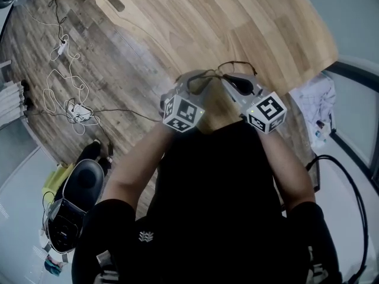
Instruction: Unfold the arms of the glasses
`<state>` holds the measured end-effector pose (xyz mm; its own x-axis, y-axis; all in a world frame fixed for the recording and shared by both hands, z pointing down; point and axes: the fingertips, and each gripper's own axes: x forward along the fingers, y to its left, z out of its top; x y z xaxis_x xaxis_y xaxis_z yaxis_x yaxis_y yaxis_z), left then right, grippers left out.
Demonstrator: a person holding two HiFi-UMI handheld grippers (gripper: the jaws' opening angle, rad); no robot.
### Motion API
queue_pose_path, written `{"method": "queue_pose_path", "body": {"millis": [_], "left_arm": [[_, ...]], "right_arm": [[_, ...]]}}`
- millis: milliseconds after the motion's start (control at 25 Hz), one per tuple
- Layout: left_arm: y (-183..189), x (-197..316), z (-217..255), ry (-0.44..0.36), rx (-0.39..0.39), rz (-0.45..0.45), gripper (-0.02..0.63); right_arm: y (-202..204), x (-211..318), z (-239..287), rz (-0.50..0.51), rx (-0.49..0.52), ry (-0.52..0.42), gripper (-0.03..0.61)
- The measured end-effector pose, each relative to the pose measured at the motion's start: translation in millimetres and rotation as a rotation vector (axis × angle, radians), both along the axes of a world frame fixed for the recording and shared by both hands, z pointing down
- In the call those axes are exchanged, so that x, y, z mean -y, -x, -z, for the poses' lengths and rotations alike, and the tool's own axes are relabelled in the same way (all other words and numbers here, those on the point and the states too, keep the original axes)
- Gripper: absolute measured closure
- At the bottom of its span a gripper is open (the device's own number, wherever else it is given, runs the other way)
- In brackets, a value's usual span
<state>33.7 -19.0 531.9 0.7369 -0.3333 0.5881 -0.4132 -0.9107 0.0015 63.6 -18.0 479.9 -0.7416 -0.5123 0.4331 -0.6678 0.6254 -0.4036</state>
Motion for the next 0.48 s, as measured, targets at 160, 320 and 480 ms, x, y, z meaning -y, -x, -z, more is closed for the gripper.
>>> {"method": "queue_pose_path", "body": {"millis": [160,320,480], "left_arm": [[27,-4,8,-0.01,-0.001,0.07,0.517],[57,-16,18,-0.02,-0.003,0.145,0.517],[87,-29,28,-0.036,-0.002,0.219,0.517]], "right_arm": [[13,-1,8,0.023,-0.03,-0.013,0.555],[24,-8,12,0.058,-0.06,-0.034,0.556],[38,-13,17,0.088,-0.083,-0.05,0.555]]}}
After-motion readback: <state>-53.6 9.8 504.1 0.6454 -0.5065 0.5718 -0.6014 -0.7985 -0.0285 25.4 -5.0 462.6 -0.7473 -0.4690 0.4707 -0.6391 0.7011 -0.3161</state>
